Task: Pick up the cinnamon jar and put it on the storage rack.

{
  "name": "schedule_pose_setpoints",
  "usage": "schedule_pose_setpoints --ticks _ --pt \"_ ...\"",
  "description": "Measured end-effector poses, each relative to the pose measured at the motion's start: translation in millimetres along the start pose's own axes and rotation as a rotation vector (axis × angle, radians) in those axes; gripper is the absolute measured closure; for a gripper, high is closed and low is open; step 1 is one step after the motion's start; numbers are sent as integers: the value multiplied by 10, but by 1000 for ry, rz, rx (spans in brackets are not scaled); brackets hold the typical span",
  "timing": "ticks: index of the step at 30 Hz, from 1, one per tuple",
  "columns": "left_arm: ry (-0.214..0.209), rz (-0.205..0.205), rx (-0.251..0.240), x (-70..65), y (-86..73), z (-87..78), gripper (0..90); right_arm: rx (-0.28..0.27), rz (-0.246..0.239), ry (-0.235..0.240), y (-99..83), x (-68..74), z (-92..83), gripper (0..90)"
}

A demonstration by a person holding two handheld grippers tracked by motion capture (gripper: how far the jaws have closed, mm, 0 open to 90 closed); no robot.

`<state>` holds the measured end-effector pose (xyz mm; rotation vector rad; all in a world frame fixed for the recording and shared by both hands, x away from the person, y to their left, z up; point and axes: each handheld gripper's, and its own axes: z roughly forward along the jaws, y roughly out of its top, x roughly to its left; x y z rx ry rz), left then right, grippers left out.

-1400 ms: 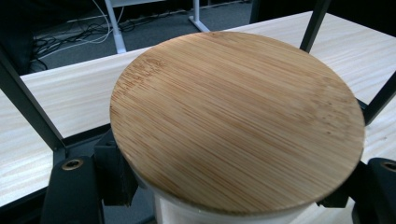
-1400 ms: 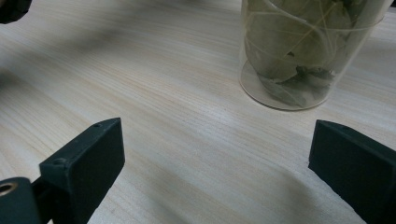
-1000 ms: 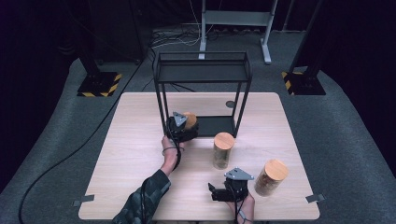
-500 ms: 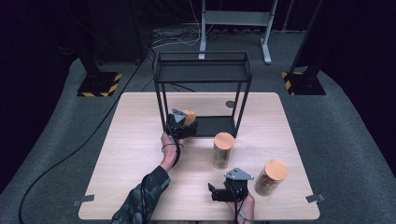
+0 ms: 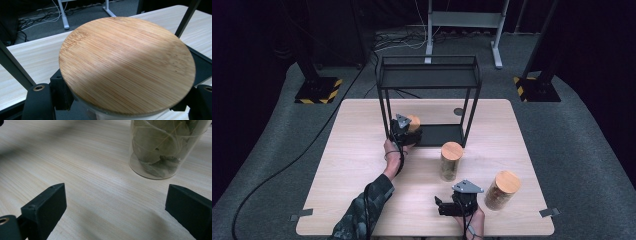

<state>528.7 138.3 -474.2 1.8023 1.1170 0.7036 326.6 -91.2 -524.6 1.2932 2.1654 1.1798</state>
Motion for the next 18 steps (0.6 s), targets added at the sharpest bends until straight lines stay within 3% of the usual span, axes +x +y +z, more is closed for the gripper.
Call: schedule_pose_setpoints --ticks 18 --pt "-18 -5 -1 70 -29 123 250 -1 0 -1 -1 1 -1 27"
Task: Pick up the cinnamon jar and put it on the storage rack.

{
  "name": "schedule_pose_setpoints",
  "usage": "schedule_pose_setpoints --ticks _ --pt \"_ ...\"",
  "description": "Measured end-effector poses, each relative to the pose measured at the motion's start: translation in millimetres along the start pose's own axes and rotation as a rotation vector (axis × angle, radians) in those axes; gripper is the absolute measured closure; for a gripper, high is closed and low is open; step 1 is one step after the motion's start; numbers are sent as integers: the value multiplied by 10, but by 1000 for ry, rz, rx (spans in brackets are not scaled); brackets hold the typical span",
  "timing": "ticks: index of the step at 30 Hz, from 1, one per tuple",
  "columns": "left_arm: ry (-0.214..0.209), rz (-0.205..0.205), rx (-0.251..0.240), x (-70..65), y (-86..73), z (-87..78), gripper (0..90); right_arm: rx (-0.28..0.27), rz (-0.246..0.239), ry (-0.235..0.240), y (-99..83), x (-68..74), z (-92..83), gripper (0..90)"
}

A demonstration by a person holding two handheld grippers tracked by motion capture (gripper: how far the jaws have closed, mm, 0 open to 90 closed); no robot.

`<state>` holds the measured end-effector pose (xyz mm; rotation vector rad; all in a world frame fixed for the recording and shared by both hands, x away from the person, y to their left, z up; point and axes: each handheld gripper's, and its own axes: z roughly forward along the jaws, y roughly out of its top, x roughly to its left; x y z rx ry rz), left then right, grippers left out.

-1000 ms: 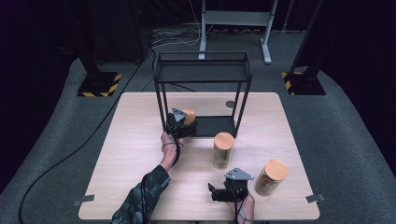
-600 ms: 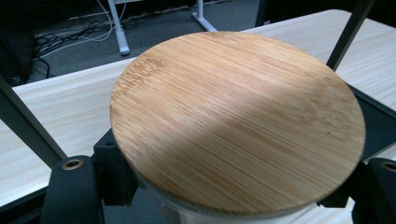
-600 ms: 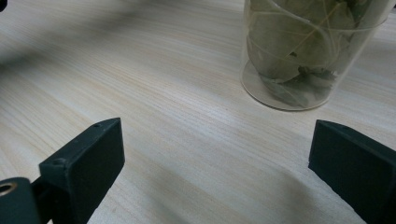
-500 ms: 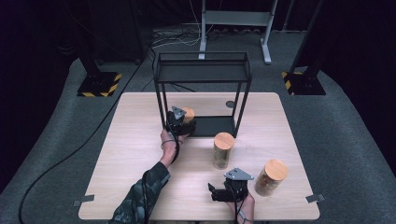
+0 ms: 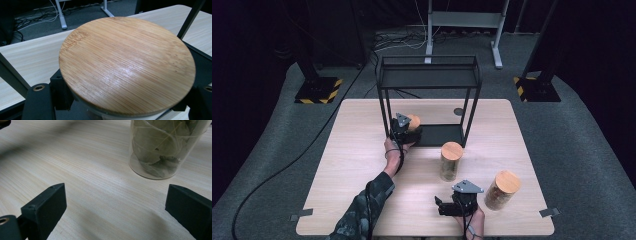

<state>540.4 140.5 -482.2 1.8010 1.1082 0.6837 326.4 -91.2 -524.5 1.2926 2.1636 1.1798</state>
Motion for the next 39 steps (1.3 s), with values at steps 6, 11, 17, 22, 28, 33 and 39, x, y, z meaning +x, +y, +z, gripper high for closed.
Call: schedule_pose_setpoints --ticks 6,11,17,22,28,33,39 --pt "1 0 10 19 -9 35 250 2 -2 -1 1 1 1 27" --pt "-11 -12 13 42 -23 61 251 1 -1 -1 1 1 1 26" --pt "-3 -21 29 56 -44 107 250 2 -1 -1 1 2 1 27" --pt "-1 -22 32 65 -56 134 251 1 -2 -2 0 1 1 27" --pt "-5 -13 24 77 -52 168 251 1 -3 -2 0 2 1 27" --pt "7 -17 24 95 -38 198 251 2 -4 -2 1 3 2 27" --pt "35 -31 30 122 -17 224 250 3 -4 -1 1 3 3 27"
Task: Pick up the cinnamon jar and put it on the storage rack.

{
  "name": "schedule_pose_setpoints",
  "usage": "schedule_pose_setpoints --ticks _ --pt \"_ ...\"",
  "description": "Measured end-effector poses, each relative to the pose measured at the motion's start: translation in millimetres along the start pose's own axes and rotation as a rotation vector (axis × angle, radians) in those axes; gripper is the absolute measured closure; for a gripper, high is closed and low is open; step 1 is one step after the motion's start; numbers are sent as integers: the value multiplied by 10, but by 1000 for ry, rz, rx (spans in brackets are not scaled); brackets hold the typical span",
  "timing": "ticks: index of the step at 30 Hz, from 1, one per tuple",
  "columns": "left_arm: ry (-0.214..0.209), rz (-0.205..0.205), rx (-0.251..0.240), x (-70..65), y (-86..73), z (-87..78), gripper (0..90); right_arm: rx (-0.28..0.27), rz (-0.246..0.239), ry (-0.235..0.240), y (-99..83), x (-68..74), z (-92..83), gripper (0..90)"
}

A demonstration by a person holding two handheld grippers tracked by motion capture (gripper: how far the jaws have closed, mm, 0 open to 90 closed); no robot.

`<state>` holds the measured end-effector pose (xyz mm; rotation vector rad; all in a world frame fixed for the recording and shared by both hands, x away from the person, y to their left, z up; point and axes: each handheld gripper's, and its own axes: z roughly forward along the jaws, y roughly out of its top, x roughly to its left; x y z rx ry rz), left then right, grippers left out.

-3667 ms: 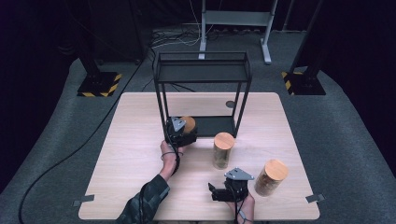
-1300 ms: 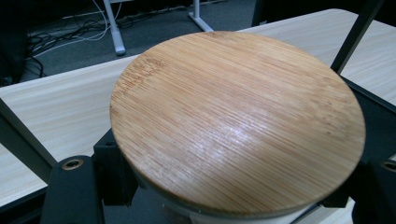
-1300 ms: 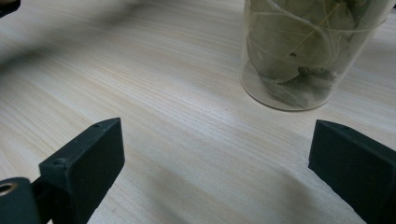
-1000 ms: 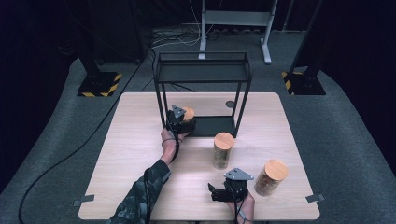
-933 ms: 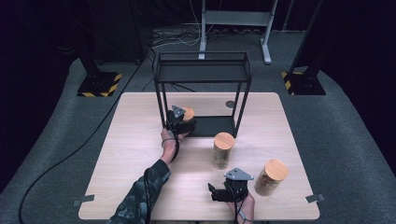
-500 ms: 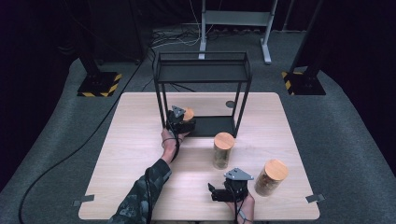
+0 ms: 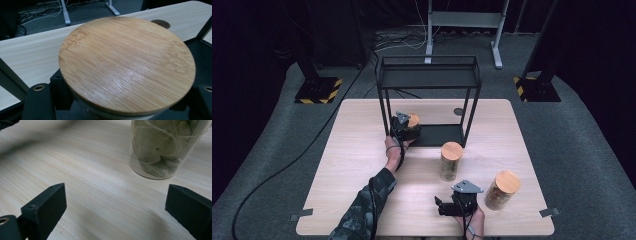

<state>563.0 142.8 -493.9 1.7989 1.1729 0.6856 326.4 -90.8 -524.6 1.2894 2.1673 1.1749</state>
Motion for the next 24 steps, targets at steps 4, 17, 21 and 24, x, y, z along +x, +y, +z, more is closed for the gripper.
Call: schedule_pose_setpoints --ticks 4,17,21,24 --pt "8 -2 3 9 12 17 250 1 1 2 0 -1 0 27" --pt "17 -9 5 16 28 42 250 3 0 2 1 0 2 27" --pt "23 -10 7 15 33 45 250 3 0 2 1 0 2 27" --pt "29 -15 4 8 32 49 250 2 -1 1 1 1 2 27"
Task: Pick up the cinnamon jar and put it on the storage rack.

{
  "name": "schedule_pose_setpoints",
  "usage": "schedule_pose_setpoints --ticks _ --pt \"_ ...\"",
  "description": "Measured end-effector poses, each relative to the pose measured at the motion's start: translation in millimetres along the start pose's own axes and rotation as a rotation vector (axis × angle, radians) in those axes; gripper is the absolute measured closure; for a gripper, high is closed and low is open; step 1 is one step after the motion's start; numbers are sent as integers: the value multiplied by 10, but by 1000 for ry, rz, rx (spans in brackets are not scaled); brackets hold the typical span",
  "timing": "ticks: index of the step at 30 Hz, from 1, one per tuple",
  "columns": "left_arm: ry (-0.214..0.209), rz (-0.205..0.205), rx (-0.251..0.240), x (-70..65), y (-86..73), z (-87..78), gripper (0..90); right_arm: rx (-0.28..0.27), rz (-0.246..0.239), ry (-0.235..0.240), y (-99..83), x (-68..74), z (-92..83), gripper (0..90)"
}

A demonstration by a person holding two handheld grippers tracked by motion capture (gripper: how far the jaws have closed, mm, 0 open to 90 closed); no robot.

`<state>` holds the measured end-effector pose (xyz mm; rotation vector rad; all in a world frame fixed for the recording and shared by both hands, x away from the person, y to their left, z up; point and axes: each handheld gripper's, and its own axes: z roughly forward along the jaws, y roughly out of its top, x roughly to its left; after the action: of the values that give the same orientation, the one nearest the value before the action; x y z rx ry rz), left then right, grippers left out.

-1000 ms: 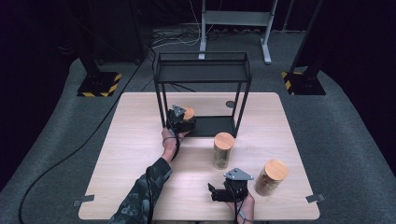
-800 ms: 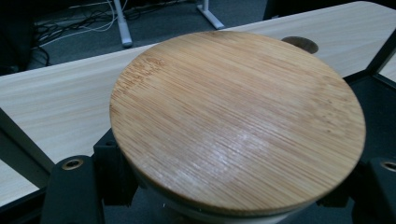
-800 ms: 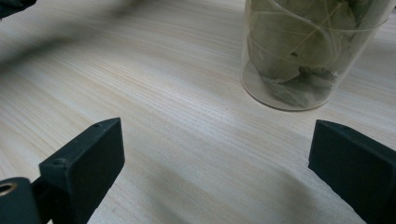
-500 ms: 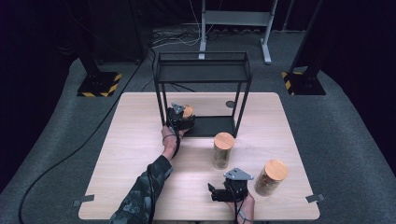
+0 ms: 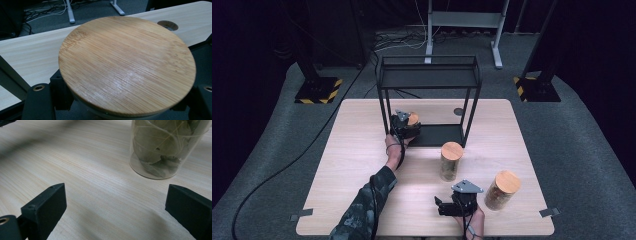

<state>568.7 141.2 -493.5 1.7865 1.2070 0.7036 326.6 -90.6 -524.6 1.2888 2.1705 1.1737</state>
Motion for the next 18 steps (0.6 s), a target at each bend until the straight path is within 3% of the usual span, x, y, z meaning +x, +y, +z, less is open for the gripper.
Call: schedule_pose_setpoints --ticks 6,16,18 --pt "22 -11 1 -13 2 0 250 -1 1 0 0 -1 -1 27" --pt "23 -13 7 -14 9 -3 245 -2 0 -1 -1 -1 -2 27" --pt "37 0 7 -32 24 -28 204 -2 0 -1 -1 0 -2 26"
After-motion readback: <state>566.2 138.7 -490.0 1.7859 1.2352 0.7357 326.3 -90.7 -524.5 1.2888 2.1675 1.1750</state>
